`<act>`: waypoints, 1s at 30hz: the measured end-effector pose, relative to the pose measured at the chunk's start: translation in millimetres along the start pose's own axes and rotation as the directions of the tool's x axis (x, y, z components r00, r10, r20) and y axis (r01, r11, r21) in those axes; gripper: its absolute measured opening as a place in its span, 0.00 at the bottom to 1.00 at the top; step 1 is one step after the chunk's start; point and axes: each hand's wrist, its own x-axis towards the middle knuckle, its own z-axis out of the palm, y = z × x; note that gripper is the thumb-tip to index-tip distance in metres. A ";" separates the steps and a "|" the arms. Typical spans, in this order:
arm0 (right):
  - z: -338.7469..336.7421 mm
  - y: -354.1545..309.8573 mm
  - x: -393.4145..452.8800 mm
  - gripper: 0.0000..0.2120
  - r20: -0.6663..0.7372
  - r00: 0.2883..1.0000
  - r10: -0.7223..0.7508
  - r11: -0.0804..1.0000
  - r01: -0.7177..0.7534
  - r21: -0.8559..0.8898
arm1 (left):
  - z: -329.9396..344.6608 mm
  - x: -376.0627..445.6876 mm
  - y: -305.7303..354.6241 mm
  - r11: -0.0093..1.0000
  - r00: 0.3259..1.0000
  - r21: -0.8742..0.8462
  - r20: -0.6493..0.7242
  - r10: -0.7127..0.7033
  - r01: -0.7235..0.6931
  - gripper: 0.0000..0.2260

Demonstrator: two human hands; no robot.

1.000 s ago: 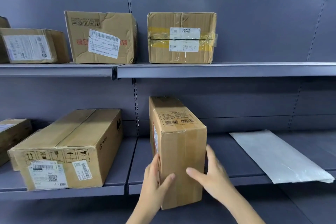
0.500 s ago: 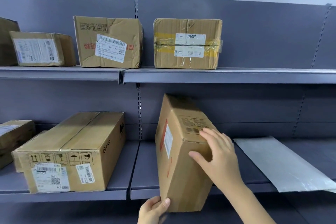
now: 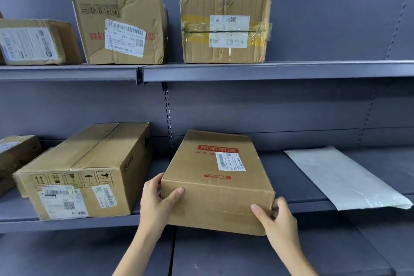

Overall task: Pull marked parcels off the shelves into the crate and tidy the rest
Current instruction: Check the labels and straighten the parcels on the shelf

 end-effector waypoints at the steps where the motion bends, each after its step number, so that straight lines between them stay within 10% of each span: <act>1: 1.0 3.2 -0.5 0.17 0.016 1.000 0.013 1.000 -0.013 -0.005 | -0.1 -2.2 -4.0 1.000 1.000 0.005 0.001 -0.016 0.016 0.25; 14: 3.2 16.5 5.7 0.16 0.173 0.974 0.149 0.984 -0.163 0.072 | 10.1 -7.9 -22.7 0.978 0.979 -0.123 -0.096 -0.182 0.169 0.11; 21: 4.1 11.5 13.1 0.24 0.376 0.831 0.410 0.794 -0.528 0.301 | 14.2 -2.0 -27.6 0.929 0.952 -0.250 -0.069 -0.300 0.274 0.12; 30: 9.2 29.4 15.1 0.37 0.397 0.752 0.526 0.607 -0.659 0.444 | 12.0 -24.9 -28.9 0.939 0.964 -0.228 -0.018 -0.267 0.256 0.08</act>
